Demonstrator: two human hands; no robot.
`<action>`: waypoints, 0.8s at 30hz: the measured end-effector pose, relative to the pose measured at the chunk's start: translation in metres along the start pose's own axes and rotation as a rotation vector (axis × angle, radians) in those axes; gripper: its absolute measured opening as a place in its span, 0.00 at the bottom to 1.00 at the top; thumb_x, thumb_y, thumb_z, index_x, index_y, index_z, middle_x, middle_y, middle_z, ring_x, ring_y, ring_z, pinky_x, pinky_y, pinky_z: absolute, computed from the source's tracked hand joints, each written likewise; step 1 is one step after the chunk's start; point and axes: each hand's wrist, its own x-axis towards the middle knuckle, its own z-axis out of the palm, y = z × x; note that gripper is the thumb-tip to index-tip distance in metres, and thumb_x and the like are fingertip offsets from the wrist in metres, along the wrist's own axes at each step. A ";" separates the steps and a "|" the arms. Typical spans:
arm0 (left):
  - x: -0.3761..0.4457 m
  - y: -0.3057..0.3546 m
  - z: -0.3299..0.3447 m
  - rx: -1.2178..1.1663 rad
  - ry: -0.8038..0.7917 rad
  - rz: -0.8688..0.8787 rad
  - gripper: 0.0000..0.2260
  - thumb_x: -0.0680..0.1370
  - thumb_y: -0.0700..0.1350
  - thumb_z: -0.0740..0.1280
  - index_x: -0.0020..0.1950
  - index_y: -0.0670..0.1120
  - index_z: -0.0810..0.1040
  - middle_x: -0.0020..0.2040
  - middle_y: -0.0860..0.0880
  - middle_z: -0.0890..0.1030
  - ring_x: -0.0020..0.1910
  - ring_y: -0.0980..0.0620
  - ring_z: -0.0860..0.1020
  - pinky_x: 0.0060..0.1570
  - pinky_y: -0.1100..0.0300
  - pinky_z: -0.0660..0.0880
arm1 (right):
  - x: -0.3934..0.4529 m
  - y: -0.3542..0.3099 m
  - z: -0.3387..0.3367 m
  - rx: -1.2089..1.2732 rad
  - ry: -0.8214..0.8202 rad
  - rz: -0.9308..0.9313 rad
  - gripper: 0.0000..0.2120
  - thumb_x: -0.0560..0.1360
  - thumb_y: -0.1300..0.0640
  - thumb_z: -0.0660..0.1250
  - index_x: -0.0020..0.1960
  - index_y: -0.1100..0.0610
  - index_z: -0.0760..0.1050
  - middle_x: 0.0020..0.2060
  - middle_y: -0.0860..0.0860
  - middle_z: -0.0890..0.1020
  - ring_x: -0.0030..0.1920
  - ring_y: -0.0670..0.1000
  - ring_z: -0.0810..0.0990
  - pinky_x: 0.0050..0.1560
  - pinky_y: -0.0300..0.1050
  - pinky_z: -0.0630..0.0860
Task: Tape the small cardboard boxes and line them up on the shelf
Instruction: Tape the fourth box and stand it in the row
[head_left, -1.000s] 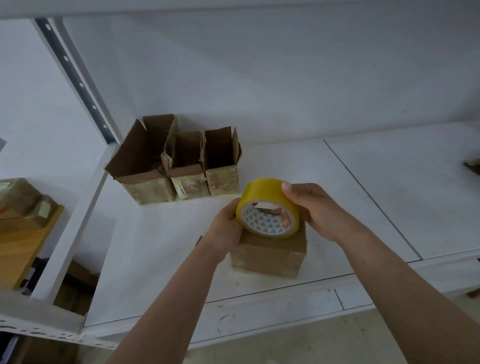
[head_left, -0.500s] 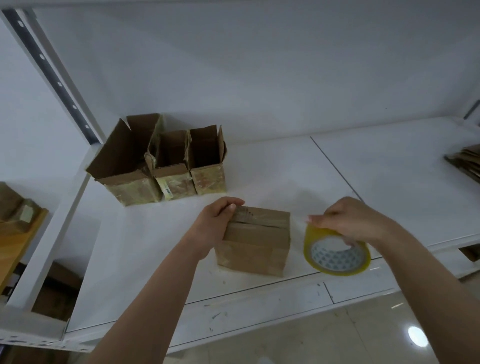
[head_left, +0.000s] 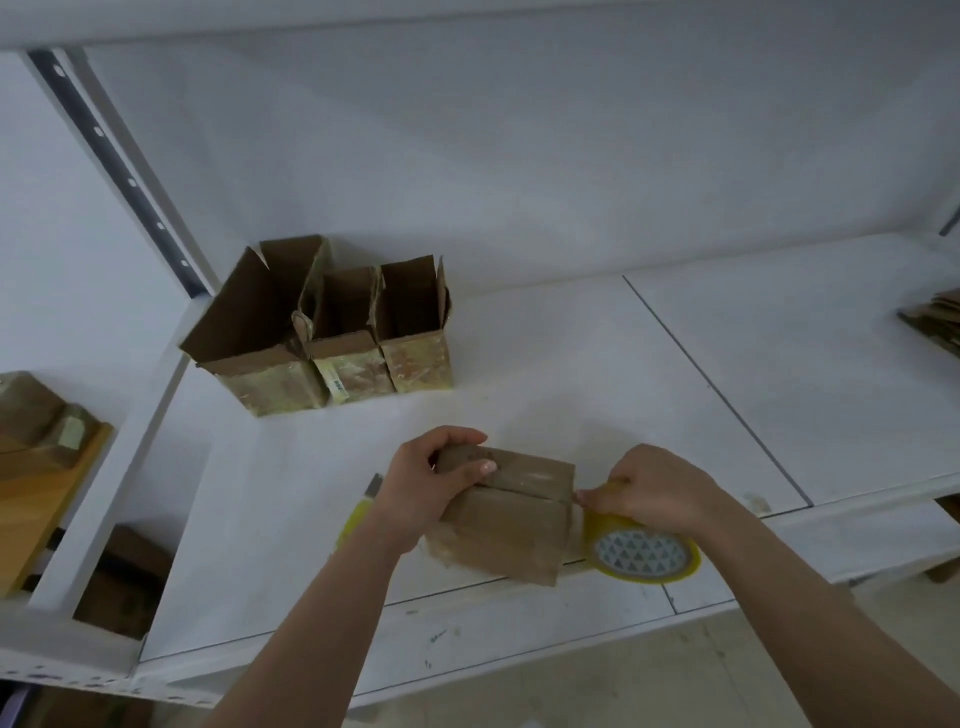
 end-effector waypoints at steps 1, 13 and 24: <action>0.003 0.003 -0.003 -0.010 0.017 0.035 0.10 0.71 0.45 0.77 0.51 0.54 0.84 0.48 0.54 0.83 0.43 0.62 0.80 0.39 0.69 0.76 | 0.000 -0.001 -0.001 0.032 0.016 -0.011 0.28 0.69 0.34 0.69 0.24 0.53 0.66 0.20 0.46 0.69 0.23 0.46 0.71 0.30 0.41 0.65; 0.018 -0.009 -0.010 0.362 -0.043 0.042 0.25 0.67 0.54 0.79 0.62 0.56 0.75 0.58 0.56 0.75 0.57 0.55 0.75 0.54 0.61 0.74 | 0.013 -0.024 0.010 -0.160 0.101 0.029 0.23 0.71 0.36 0.66 0.29 0.53 0.68 0.28 0.47 0.73 0.31 0.48 0.75 0.31 0.40 0.65; -0.018 -0.042 -0.059 0.912 0.392 -0.280 0.22 0.80 0.55 0.64 0.68 0.42 0.73 0.67 0.42 0.71 0.67 0.40 0.68 0.62 0.48 0.69 | 0.011 -0.022 0.010 -0.136 0.124 0.049 0.22 0.72 0.38 0.66 0.31 0.55 0.71 0.30 0.50 0.79 0.36 0.51 0.81 0.36 0.42 0.71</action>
